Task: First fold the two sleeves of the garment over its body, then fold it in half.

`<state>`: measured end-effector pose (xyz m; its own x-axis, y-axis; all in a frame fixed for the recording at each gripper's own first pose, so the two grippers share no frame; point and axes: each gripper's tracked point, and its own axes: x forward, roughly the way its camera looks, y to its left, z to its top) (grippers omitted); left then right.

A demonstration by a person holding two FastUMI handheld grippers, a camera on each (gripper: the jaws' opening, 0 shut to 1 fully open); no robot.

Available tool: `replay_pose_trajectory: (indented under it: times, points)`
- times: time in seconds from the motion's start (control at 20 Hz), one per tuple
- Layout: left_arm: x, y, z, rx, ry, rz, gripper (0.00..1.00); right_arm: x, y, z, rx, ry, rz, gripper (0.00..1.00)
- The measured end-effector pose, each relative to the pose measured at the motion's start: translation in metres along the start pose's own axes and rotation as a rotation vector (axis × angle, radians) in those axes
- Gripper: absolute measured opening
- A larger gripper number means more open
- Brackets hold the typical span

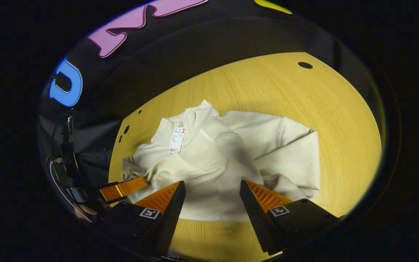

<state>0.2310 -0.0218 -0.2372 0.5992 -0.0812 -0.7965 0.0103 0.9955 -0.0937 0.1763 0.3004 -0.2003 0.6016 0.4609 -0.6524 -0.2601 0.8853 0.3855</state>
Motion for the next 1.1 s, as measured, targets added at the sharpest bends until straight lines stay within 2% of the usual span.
replay_pose_trajectory:
  times: [0.05,0.1,0.2,0.35,0.65,0.9,1.1]
  points:
    - [-0.006,-0.002,0.000,0.017,-0.018,0.001,0.96,-0.005,-0.001,-0.001,-0.003,-0.005,-0.004,0.84]
    - [-0.012,-0.003,-0.001,0.029,-0.034,0.000,0.95,-0.010,-0.001,-0.002,-0.007,-0.008,-0.005,0.95]
    - [-0.025,-0.005,-0.007,0.046,-0.049,-0.010,0.93,-0.024,0.002,-0.006,-0.016,-0.019,0.007,0.98]
    - [-0.048,0.004,-0.026,0.058,-0.070,-0.015,0.93,-0.046,0.010,-0.022,-0.032,-0.010,0.029,0.97]
    - [-0.099,0.016,-0.057,0.032,-0.159,-0.053,0.93,-0.091,0.030,-0.044,-0.128,-0.068,0.073,0.97]
    - [-0.135,0.021,-0.087,-0.020,-0.228,-0.066,0.95,-0.118,0.040,-0.061,-0.195,-0.146,0.088,0.97]
    - [-0.150,0.028,-0.108,-0.040,-0.246,-0.047,0.95,-0.127,0.039,-0.076,-0.235,-0.171,0.077,0.97]
